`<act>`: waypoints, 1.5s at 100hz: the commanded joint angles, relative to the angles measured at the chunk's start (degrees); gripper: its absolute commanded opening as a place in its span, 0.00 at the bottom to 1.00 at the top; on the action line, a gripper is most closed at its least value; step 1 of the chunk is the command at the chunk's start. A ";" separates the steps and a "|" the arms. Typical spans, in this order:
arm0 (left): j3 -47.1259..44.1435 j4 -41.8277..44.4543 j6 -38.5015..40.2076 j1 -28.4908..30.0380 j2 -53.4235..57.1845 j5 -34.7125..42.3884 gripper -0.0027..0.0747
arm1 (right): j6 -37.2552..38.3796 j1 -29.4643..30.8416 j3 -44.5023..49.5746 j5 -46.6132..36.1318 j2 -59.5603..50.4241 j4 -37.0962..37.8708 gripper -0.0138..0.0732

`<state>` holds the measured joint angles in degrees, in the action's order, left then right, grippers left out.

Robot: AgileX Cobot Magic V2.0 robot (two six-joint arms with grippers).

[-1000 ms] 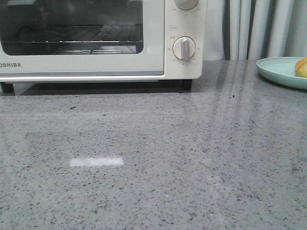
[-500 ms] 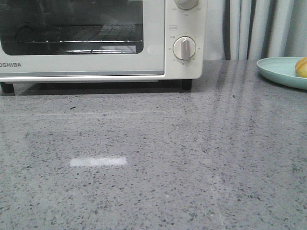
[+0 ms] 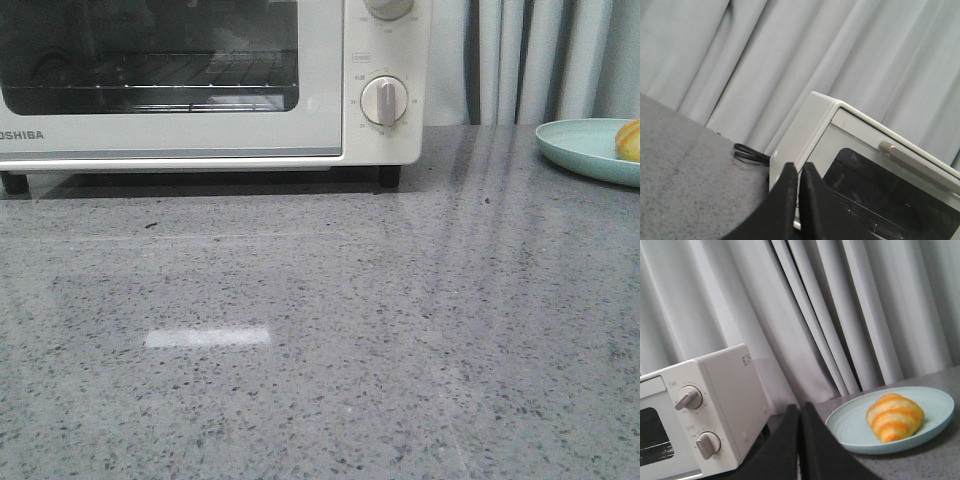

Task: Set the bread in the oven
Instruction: 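Hook the oven door handle with the left gripper and pull it down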

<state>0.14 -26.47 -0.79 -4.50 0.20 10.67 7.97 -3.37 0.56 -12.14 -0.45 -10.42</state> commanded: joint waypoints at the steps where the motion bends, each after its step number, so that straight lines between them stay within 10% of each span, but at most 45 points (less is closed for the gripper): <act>1: 2.37 -0.09 1.17 0.09 1.63 -0.41 0.01 | -0.06 0.33 -1.90 -1.59 -1.24 -2.91 0.08; 23: 17.69 12.26 -0.70 -0.01 -7.24 -19.77 0.01 | -0.06 0.33 -12.18 15.49 1.20 4.07 0.08; 51: 37.05 14.59 -6.15 -2.22 -29.33 -19.92 0.01 | -0.06 0.33 -20.91 19.99 11.26 8.66 0.08; 91: 51.94 19.11 -7.69 -20.08 -50.78 -14.83 0.01 | -0.06 0.33 -21.50 22.08 13.94 8.66 0.08; 150: 56.06 19.11 -7.58 -20.67 -68.17 -11.75 0.01 | -0.06 0.33 -21.50 25.29 13.94 8.66 0.08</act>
<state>53.98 -7.39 -8.41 -24.62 -67.87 -5.49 8.10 -3.37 -18.92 16.93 12.42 -2.52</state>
